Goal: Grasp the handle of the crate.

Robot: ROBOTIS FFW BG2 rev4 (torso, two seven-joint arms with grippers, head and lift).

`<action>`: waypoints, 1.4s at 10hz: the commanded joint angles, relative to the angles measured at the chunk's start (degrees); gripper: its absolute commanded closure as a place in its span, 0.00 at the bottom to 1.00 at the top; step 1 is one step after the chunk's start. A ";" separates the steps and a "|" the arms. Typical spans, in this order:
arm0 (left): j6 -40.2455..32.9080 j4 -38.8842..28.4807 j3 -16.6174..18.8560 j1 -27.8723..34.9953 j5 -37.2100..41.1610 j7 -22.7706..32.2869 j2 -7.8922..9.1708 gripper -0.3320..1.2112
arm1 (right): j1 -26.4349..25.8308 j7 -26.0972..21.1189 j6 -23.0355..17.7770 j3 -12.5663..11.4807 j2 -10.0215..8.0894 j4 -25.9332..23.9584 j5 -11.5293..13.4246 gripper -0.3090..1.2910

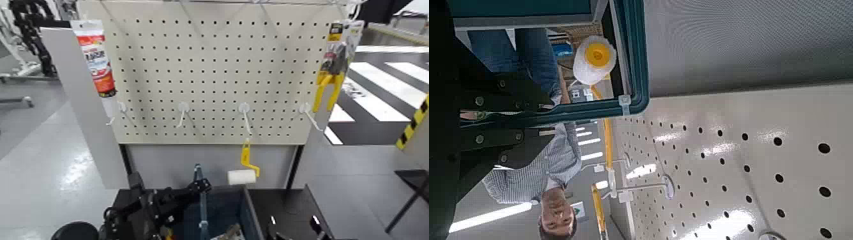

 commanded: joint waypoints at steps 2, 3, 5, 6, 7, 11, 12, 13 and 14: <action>0.20 -2.01 -0.86 1.15 1.96 -0.02 -0.17 0.99 | 0.02 0.00 -0.28 0.00 0.08 0.01 -0.01 0.29; 0.11 -3.24 -0.95 1.67 2.48 -0.02 -0.34 0.99 | 0.02 0.00 -0.28 -0.09 0.08 0.01 -0.01 0.29; 0.11 -7.29 -0.51 3.70 4.51 1.82 -0.60 0.99 | 0.11 0.00 -0.46 -0.09 0.17 0.01 -0.01 0.29; 0.11 -9.48 0.46 5.19 6.61 4.63 -0.78 0.99 | 0.11 -0.09 -0.46 -0.09 0.17 0.01 -0.01 0.29; 0.11 -10.80 1.07 6.33 8.55 6.92 -0.78 0.99 | 0.11 0.00 -0.55 -0.09 0.26 0.10 -0.01 0.29; 0.02 -14.05 1.51 9.50 16.99 13.86 -0.96 0.99 | 0.11 -0.09 -0.55 -0.09 0.17 0.19 -0.10 0.29; 0.82 -14.23 1.60 10.11 18.22 15.53 -0.78 0.99 | 0.11 -0.09 -0.55 -0.09 0.17 0.27 -0.10 0.29; 0.82 -14.40 0.63 10.46 19.89 15.80 -0.60 0.99 | 0.11 0.00 -0.64 -0.09 0.17 0.27 -0.10 0.29; 1.69 -15.20 -0.69 10.81 23.05 17.73 -0.08 0.99 | 0.11 0.00 -0.64 -0.09 0.17 0.27 -0.10 0.29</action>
